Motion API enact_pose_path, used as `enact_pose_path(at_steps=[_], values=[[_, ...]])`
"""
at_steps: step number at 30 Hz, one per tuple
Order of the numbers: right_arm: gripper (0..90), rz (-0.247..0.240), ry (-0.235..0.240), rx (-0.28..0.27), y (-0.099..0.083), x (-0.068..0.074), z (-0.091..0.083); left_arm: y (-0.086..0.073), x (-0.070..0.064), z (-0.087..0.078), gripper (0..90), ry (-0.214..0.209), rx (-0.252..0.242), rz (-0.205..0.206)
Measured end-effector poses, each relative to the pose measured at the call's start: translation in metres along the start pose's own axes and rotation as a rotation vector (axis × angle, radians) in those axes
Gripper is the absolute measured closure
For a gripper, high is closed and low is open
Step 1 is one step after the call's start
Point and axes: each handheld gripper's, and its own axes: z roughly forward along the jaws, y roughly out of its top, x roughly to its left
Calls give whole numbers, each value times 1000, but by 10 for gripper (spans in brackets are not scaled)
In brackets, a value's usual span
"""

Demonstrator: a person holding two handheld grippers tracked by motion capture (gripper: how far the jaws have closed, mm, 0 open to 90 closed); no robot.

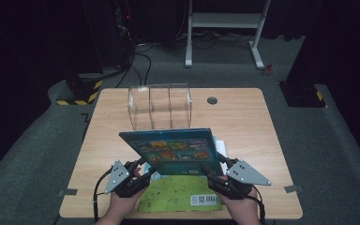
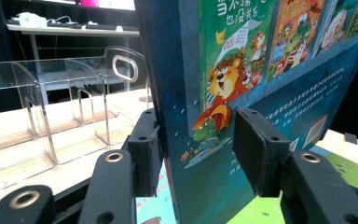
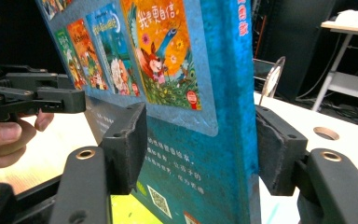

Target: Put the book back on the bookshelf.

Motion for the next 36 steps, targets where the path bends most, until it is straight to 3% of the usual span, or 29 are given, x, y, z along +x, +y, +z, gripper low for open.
enact_pose_path(at_steps=[8,15,20,23,36], values=[[374,-9,26,33,7,-2,9,0,-1,1,530,5,-2,-17],[439,12,47,24,11,-5,9,0,-2,0,530,3,0,-19],[456,-19,79,17,13,-2,11,-1,-3,-3,528,5,0,-7],[461,-67,59,16,13,3,13,-1,-1,-5,526,13,6,-7],[561,-105,112,21,11,6,16,-3,7,-8,509,33,14,-32]])
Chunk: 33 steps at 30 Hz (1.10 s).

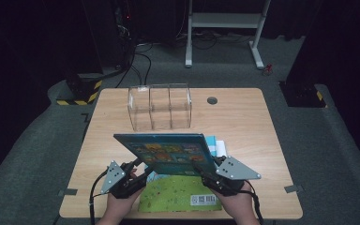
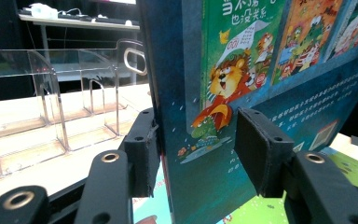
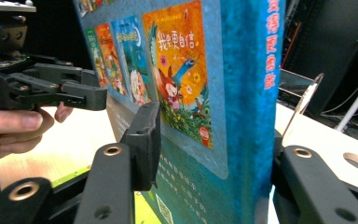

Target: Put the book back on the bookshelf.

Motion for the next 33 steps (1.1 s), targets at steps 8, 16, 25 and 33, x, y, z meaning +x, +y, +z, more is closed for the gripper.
enact_pose_path(at_steps=[8,16,25,33], values=[[612,-12,13,-1,-1,2,-2,0,3,2,500,2,1,-14],[674,-41,25,5,-1,6,-4,1,6,4,487,17,4,-34],[802,-52,80,24,-2,15,2,-2,9,5,486,66,40,-29],[804,-1,58,24,-3,13,4,0,8,5,451,60,54,-21]])
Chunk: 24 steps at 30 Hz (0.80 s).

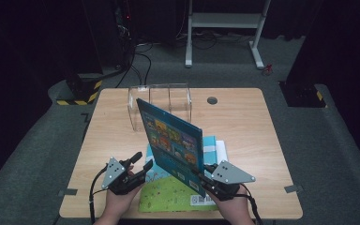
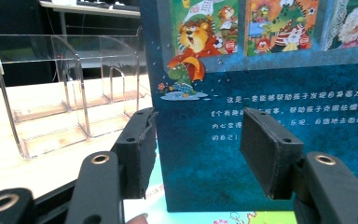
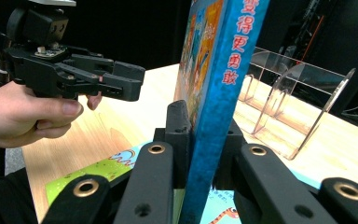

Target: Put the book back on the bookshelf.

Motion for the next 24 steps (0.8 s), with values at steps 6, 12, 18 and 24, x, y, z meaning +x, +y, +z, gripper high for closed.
enact_pose_path(at_steps=[6,12,18,24], values=[[811,2,-16,-7,0,7,2,4,-4,-2,421,-16,3,2],[829,-3,-42,-17,1,21,10,10,-7,-4,396,-31,6,5],[830,3,-83,-15,5,34,23,18,-7,-9,376,-44,-11,0],[829,1,-112,4,13,38,41,29,-7,-15,330,-60,-31,-23]])
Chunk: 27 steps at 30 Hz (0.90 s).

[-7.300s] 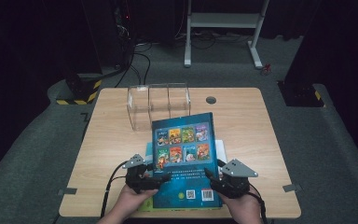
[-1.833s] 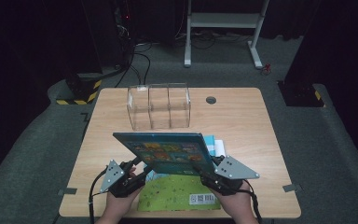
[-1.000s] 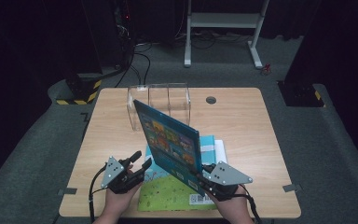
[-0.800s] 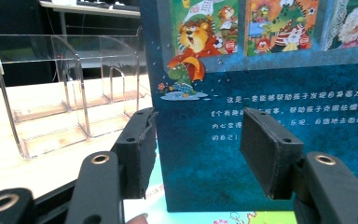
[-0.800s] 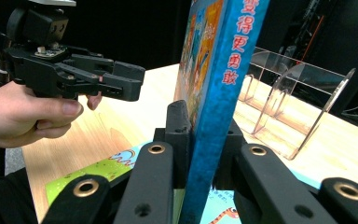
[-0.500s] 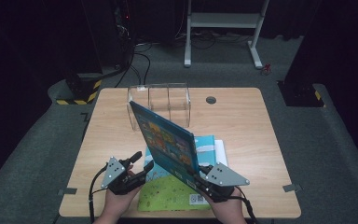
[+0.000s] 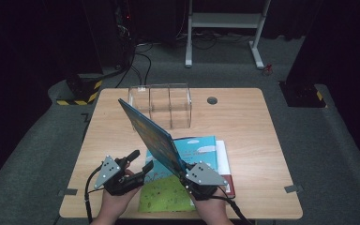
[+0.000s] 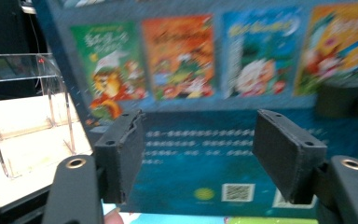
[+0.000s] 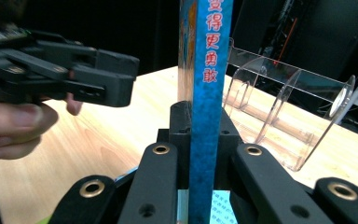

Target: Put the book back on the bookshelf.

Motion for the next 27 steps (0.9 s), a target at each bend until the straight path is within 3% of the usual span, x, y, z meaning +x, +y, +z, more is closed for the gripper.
enact_pose_path(at_steps=[20,27], values=[[828,-1,-85,-14,-1,23,32,31,-16,-10,237,-30,-9,-10],[827,-1,-86,-13,-3,24,38,40,-19,-7,196,-31,1,-49]])
